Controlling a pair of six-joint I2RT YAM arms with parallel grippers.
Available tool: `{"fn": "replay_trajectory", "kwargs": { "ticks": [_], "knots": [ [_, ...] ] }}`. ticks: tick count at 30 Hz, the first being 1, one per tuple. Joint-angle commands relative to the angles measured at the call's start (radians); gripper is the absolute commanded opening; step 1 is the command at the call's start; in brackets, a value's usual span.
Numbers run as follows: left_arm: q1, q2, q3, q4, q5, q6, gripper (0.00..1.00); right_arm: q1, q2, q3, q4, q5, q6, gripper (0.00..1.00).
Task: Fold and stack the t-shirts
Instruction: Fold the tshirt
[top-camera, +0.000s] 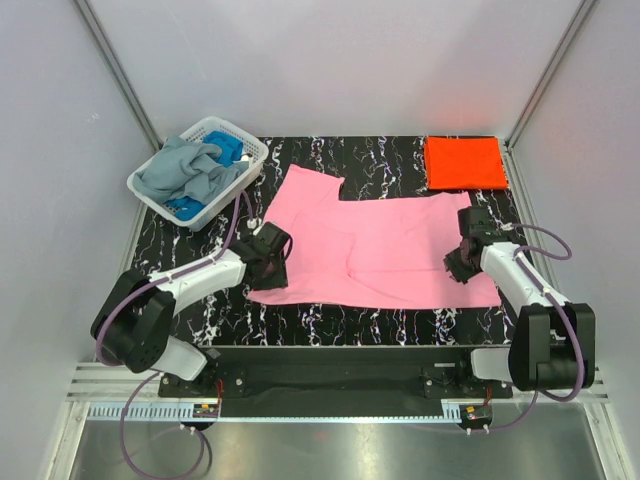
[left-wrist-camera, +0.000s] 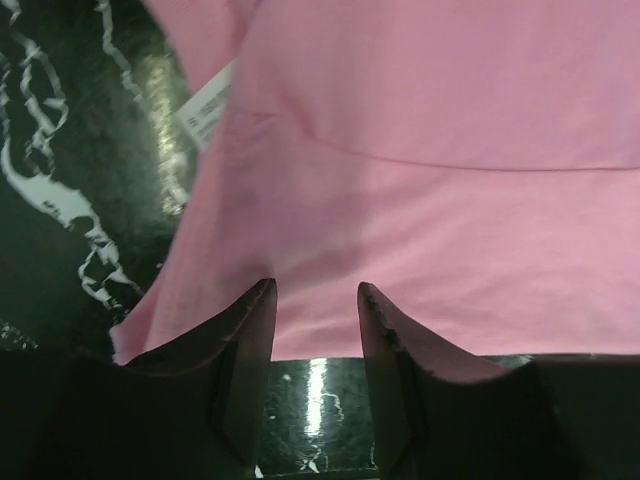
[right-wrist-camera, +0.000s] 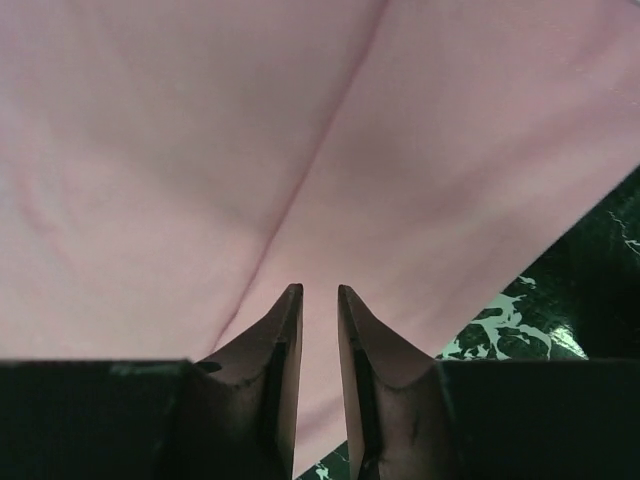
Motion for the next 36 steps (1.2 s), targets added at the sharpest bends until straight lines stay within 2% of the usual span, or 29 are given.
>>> {"fn": "replay_trajectory", "kwargs": {
  "ticks": [1, 9, 16, 23, 27, 30, 33, 36],
  "knots": [
    [0.003, -0.042, -0.025, 0.011, -0.130, -0.095, 0.44, -0.056, 0.028, -0.008, -0.045, -0.006, 0.106, 0.27],
    [0.005, 0.036, -0.089, -0.041, -0.259, -0.138, 0.44, -0.246, 0.088, -0.087, 0.055, -0.025, 0.104, 0.27],
    [0.007, 0.083, -0.088, -0.079, -0.355, -0.149, 0.45, -0.291, 0.081, -0.130, 0.069, 0.060, 0.077, 0.27],
    [0.005, 0.024, -0.086, -0.150, -0.418, -0.173, 0.45, -0.345, 0.075, -0.176, 0.067, 0.126, 0.063, 0.29],
    [0.005, -0.009, -0.105, -0.161, -0.405, -0.189, 0.46, -0.348, 0.033, -0.175, 0.043, 0.103, 0.051, 0.29],
    [0.002, -0.064, -0.109, -0.173, -0.339, -0.209, 0.46, -0.348, -0.043, -0.180, 0.011, 0.043, 0.041, 0.29],
    [-0.001, -0.191, -0.105, -0.200, -0.307, -0.228, 0.47, -0.348, -0.213, -0.183, -0.047, 0.021, 0.047, 0.30],
    [0.000, -0.254, -0.057, -0.242, -0.325, -0.221, 0.51, -0.348, -0.306, -0.157, -0.066, -0.006, 0.025, 0.33]
  ]
}}
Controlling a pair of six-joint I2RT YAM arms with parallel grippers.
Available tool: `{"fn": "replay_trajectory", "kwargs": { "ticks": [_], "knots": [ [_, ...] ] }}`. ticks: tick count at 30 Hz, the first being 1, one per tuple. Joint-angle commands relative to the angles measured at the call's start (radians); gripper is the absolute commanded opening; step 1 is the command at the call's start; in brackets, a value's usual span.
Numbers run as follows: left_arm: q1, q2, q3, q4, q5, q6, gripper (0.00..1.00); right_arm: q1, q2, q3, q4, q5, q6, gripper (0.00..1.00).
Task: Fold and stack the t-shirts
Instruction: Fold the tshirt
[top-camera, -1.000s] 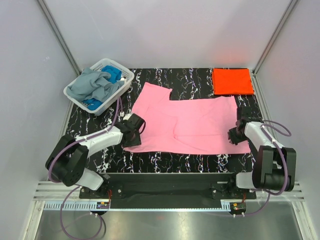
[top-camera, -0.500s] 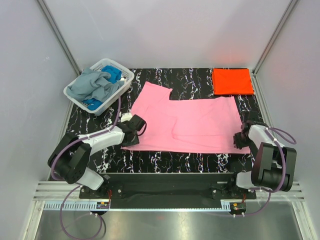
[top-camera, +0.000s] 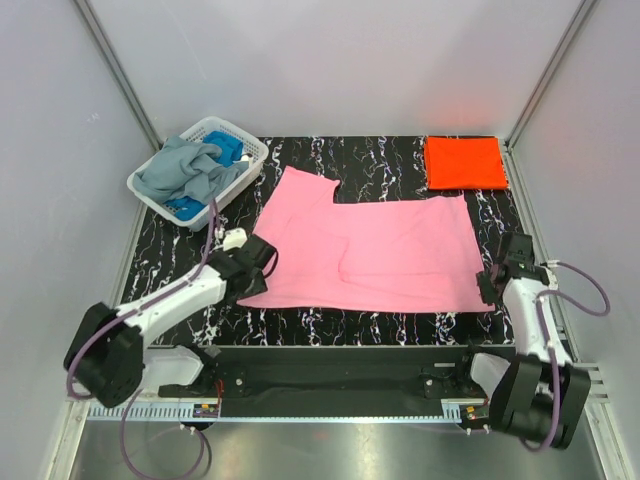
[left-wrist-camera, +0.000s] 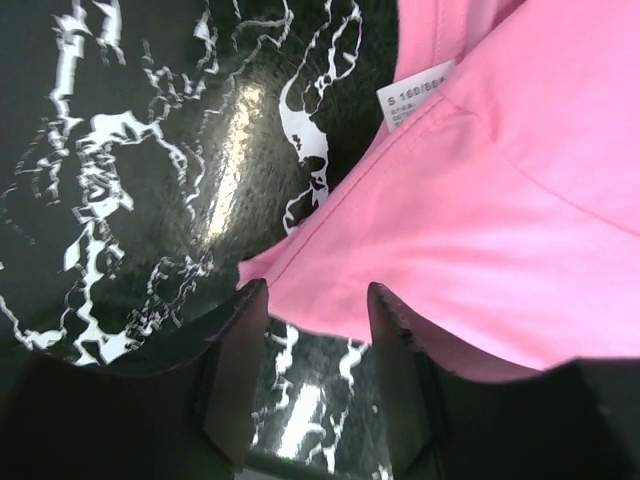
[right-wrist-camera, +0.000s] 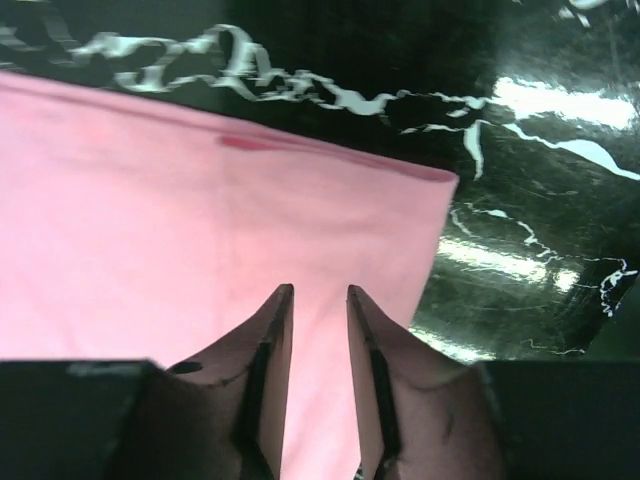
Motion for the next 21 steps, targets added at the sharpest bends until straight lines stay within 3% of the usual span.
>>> {"fn": "replay_trajectory", "kwargs": {
  "ticks": [1, 3, 6, 8, 12, 15, 21],
  "knots": [
    [0.006, -0.098, 0.074, -0.050, -0.013, 0.014, 0.53, -0.005, -0.127, 0.055, -0.036, -0.011, -0.051, 0.36],
    [0.010, -0.114, 0.155, -0.036, 0.003, 0.097, 0.64, -0.005, -0.158, 0.084, 0.024, -0.074, -0.108, 0.40],
    [0.043, -0.099, 0.279, 0.040, 0.089, 0.276, 0.64, -0.005, -0.142, 0.132, 0.244, -0.289, -0.329, 0.43],
    [0.104, -0.071, 0.341, 0.105, 0.185, 0.353, 0.66, -0.005, -0.091, 0.205, 0.294, -0.438, -0.452, 0.44],
    [0.236, 0.119, 0.584, 0.148, 0.369, 0.508, 0.67, -0.005, 0.153, 0.375, 0.283, -0.554, -0.565, 0.49],
    [0.293, 0.280, 0.768, 0.153, 0.484, 0.599, 0.66, 0.003, 0.304, 0.507, 0.335, -0.741, -0.651, 0.52],
    [0.304, 0.568, 1.073, 0.117, 0.452, 0.703, 0.64, 0.204, 0.536, 0.725, 0.377, -0.671, -0.679, 0.57]
  ]
}}
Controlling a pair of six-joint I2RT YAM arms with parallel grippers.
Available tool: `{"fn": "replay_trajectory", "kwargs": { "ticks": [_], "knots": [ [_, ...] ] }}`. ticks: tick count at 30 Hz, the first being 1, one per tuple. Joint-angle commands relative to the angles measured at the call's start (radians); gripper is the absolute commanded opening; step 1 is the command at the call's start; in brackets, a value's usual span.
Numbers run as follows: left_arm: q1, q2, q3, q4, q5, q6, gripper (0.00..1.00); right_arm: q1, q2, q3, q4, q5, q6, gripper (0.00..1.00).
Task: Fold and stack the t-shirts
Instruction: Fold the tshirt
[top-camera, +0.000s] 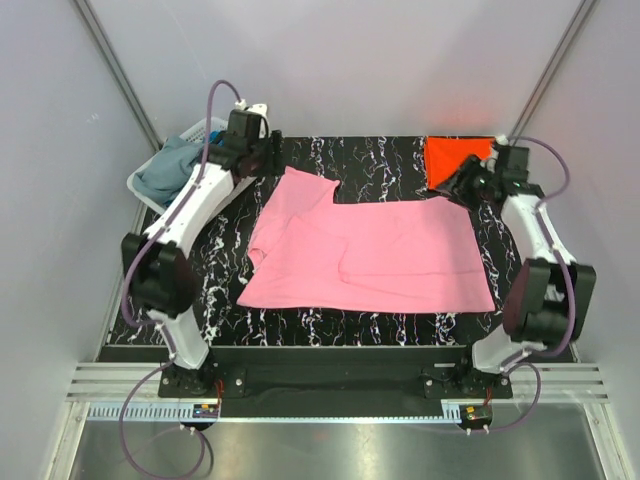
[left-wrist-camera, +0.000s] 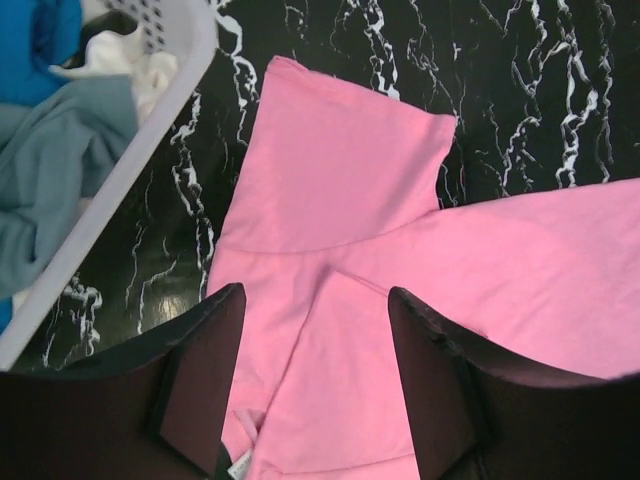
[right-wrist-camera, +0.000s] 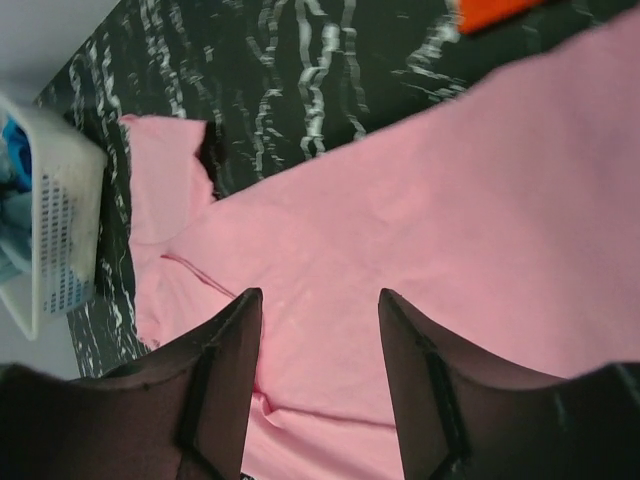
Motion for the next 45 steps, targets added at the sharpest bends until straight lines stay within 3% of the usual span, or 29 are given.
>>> {"fn": "replay_trajectory", "kwargs": {
  "ticks": [1, 8, 15, 18, 26, 38, 41, 42, 45],
  "knots": [
    [0.005, 0.107, 0.149, -0.023, 0.046, 0.109, 0.64, 0.131, 0.117, 0.166, 0.066, -0.041, -0.059, 0.58],
    [0.047, 0.059, 0.078, -0.003, 0.009, 0.010, 0.65, 0.333, 0.505, 0.543, 0.079, 0.018, -0.004, 0.66],
    [0.100, -0.145, -0.274, 0.187, 0.142, -0.185, 0.66, 0.427, 0.902, 0.978, 0.007, 0.045, 0.044, 0.65],
    [0.100, -0.165, -0.332, 0.224, 0.179, -0.213, 0.66, 0.445, 1.007, 1.085, 0.020, 0.008, 0.069, 0.65],
    [0.115, -0.184, -0.345, 0.210, 0.144, -0.201, 0.66, 0.485, 1.150, 1.229, -0.007, -0.022, 0.069, 0.65],
    [0.121, -0.207, -0.371, 0.209, 0.150, -0.204, 0.66, 0.530, 1.198, 1.254, -0.056, 0.000, 0.102, 0.61],
    [0.121, -0.218, -0.374, 0.206, 0.153, -0.207, 0.65, 0.531, 1.198, 1.261, -0.033, -0.012, 0.096, 0.50],
    [0.121, -0.221, -0.374, 0.204, 0.151, -0.211, 0.66, 0.531, 1.191, 1.264, -0.020, -0.023, 0.086, 0.37],
    [0.126, -0.233, -0.389, 0.204, 0.130, -0.247, 0.65, 0.537, 1.144, 1.219, 0.091, -0.077, 0.041, 0.15]
  ]
}}
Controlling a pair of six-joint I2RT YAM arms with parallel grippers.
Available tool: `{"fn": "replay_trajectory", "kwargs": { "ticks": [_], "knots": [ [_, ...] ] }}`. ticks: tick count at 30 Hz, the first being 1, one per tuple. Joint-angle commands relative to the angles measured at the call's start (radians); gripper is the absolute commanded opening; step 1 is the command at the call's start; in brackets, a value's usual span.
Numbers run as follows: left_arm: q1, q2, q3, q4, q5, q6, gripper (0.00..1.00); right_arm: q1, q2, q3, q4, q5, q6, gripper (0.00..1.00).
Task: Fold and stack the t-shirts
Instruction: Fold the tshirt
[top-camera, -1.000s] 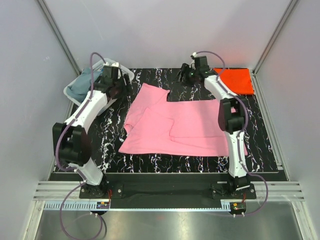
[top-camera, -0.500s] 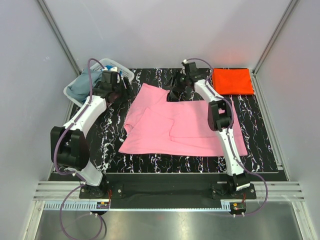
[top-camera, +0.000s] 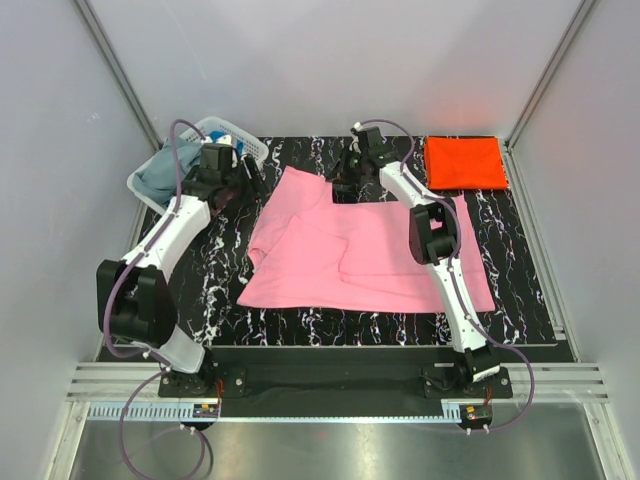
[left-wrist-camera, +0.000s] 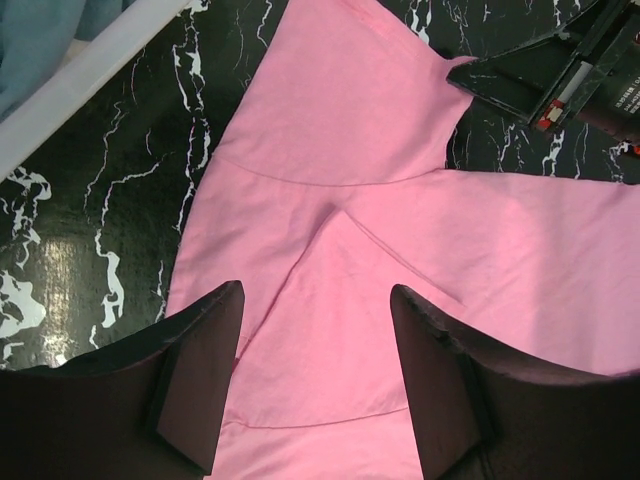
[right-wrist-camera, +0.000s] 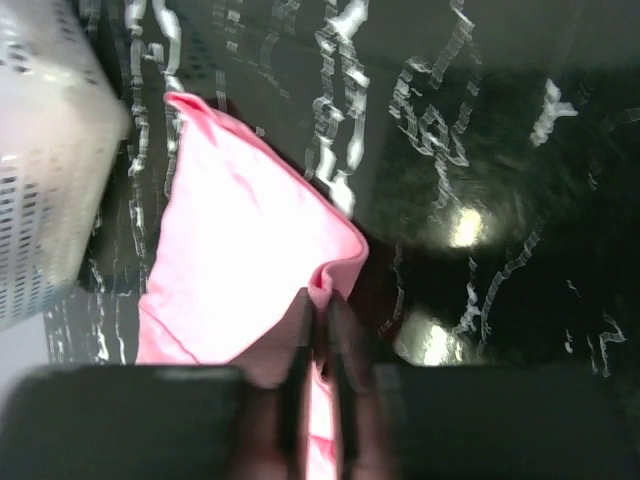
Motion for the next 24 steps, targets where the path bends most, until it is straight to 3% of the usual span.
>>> {"fn": "replay_trajectory", "kwargs": {
  "ticks": [1, 5, 11, 18, 24],
  "knots": [
    [0.012, -0.059, -0.015, 0.023, -0.024, -0.046, 0.65, 0.013, -0.053, -0.014, 0.142, -0.087, -0.064, 0.08],
    [0.019, -0.071, 0.017, -0.052, -0.061, -0.045, 0.67, 0.042, -0.156, -0.115, 0.258, -0.156, -0.183, 0.01],
    [0.032, -0.135, -0.003, -0.081, -0.094, -0.037, 0.69, 0.114, -0.274, -0.258, 0.276, -0.231, -0.314, 0.00],
    [0.041, -0.210, -0.096, -0.101, -0.138, -0.025, 0.70, 0.224, -0.457, -0.530, 0.204, -0.151, -0.545, 0.00],
    [0.039, -0.267, -0.236, -0.017, -0.049, -0.083, 0.72, 0.266, -0.655, -0.844, 0.250, 0.014, -0.629, 0.05]
  ]
}}
